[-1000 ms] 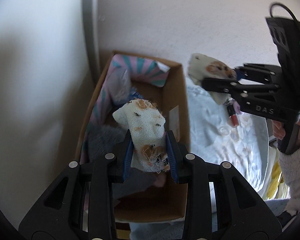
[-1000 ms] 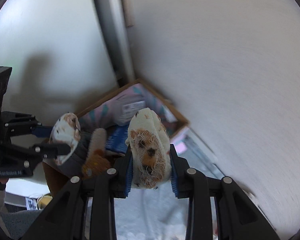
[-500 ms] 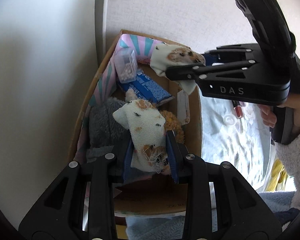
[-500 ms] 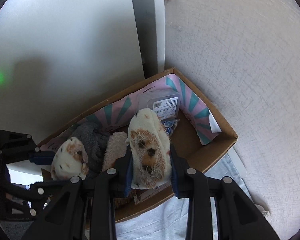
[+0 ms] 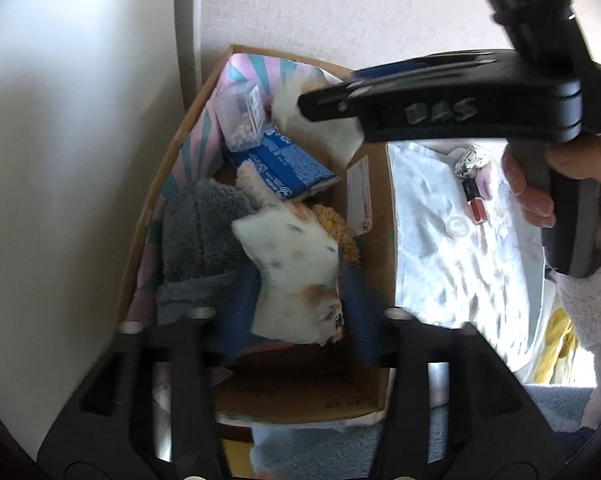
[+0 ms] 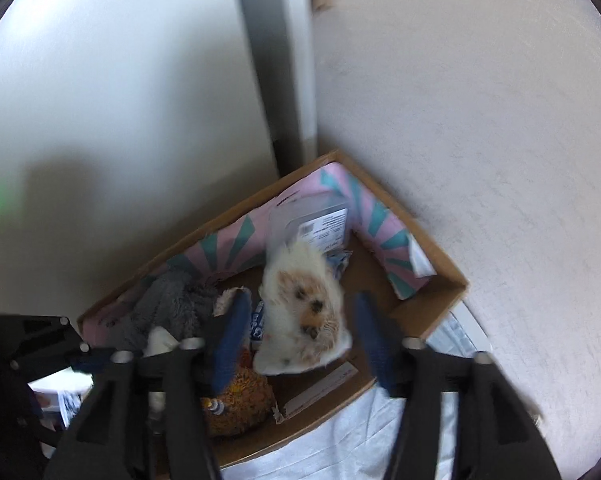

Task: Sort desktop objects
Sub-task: 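Carry both patterned slippers into the cardboard box and release them, then move both tools back toward the tape roll and red lipstick, then carry the tape roll and lipstick into the cardboard box and release both, then move both tools back toward the tissue box and pink towel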

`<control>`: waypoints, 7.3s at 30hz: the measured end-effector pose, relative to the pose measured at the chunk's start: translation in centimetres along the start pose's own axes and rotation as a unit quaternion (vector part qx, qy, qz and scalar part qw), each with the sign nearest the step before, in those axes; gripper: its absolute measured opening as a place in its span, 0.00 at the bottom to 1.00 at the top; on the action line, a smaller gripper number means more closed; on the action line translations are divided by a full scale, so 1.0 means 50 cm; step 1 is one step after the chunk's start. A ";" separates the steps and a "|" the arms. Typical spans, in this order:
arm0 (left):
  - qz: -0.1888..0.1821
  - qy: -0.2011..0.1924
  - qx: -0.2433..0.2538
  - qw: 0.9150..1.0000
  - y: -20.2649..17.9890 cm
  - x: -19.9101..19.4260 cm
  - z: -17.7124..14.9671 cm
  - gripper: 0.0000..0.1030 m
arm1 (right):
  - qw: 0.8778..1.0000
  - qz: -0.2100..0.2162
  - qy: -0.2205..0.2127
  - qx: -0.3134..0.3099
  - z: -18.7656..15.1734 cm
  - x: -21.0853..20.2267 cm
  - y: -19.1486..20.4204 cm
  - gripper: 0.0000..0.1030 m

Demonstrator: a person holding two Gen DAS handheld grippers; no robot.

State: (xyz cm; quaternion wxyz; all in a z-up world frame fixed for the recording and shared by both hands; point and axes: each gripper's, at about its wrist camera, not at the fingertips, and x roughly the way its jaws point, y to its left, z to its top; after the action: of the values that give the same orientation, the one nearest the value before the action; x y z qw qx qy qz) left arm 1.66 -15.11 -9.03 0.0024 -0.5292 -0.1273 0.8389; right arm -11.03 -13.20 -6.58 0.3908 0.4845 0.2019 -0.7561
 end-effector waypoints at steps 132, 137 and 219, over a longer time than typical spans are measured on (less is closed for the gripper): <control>-0.004 -0.084 0.095 0.992 -0.038 -0.058 0.064 0.39 | 0.994 -0.016 -0.074 0.081 -0.062 -0.077 -0.025 0.18; -0.009 -0.079 0.075 0.994 -0.005 -0.047 0.050 0.39 | 0.997 0.005 -0.047 0.064 -0.040 -0.021 0.016 0.18; -0.083 -0.029 0.130 0.988 -0.505 0.247 0.189 0.99 | 0.946 -0.205 -0.082 0.237 -0.554 -0.200 -0.409 0.76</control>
State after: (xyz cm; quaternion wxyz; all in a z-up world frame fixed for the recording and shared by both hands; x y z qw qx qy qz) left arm -15.49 9.02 -10.70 0.1371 -0.4877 -0.0601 0.8601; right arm -8.96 22.24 -11.64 0.1166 0.4477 0.0794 -0.8830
